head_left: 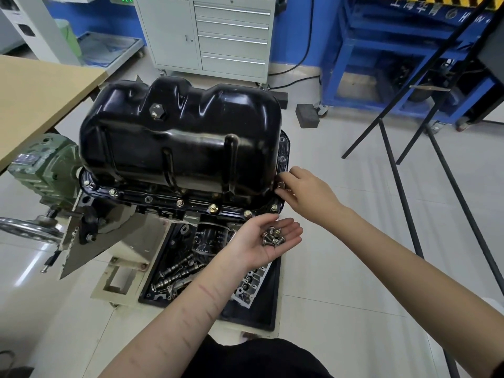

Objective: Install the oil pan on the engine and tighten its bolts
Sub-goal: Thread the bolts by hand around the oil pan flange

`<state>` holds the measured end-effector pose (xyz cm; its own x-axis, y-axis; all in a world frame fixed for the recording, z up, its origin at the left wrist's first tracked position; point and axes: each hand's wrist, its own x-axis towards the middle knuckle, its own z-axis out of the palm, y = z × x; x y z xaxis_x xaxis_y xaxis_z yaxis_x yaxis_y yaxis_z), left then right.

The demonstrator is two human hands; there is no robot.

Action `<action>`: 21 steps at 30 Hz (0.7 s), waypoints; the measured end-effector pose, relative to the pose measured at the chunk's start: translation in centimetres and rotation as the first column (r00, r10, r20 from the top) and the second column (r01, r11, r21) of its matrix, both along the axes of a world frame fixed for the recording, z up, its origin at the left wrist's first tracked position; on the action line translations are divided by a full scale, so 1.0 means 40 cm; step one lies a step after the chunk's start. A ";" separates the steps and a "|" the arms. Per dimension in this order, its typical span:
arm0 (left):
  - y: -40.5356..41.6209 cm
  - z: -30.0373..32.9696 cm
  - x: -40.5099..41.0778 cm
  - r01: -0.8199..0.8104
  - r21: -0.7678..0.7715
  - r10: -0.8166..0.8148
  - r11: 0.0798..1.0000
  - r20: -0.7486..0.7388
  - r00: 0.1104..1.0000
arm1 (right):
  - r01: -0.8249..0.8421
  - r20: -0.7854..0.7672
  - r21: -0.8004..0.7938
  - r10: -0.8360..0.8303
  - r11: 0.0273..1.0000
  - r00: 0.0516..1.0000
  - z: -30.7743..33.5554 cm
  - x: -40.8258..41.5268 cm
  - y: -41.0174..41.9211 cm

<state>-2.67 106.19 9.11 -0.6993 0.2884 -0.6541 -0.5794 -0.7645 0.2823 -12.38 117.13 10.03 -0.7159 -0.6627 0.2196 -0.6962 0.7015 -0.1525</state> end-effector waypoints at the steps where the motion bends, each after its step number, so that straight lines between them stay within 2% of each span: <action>1: 0.001 0.002 0.001 -0.002 -0.003 0.002 1.000 0.002 1.000 | 0.005 0.014 -0.018 -0.005 1.000 1.000 -0.007 -0.004 0.003; 5: 0.002 0.016 0.013 -0.015 -0.008 0.015 1.000 0.003 1.000 | 0.048 -0.015 -0.035 -0.048 0.998 0.999 -0.012 -0.002 -0.008; 8: 0.001 0.028 0.022 -0.004 -0.004 0.004 1.000 -0.006 1.000 | 0.124 0.049 -0.051 -0.121 0.991 0.991 0.002 0.011 -0.005; 10: 0.000 0.041 0.023 -0.005 0.005 0.005 1.000 -0.015 1.000 | 0.169 0.175 -0.194 -0.136 0.966 0.975 0.025 0.040 0.013; 12: -0.002 0.055 0.020 -0.010 0.021 0.011 1.000 -0.039 0.999 | 0.158 0.268 -0.357 -0.061 0.921 0.961 0.055 0.087 0.037; 13: -0.004 0.063 0.017 -0.013 0.024 0.014 1.000 -0.050 0.999 | 0.133 0.296 -0.386 -0.014 0.913 0.955 0.068 0.115 0.049; 16: -0.006 0.089 0.005 -0.001 0.017 0.002 1.000 -0.045 0.999 | 0.042 0.343 -0.339 0.082 0.940 0.936 0.096 0.194 0.073; 19: -0.003 0.106 0.000 0.056 0.033 -0.055 0.998 -0.046 0.997 | -0.017 0.268 -0.275 0.093 0.961 0.959 0.107 0.229 0.075; 21: 0.000 0.115 0.000 0.085 0.039 -0.083 0.996 -0.051 0.995 | 0.001 0.234 -0.261 0.063 0.965 0.970 0.113 0.240 0.072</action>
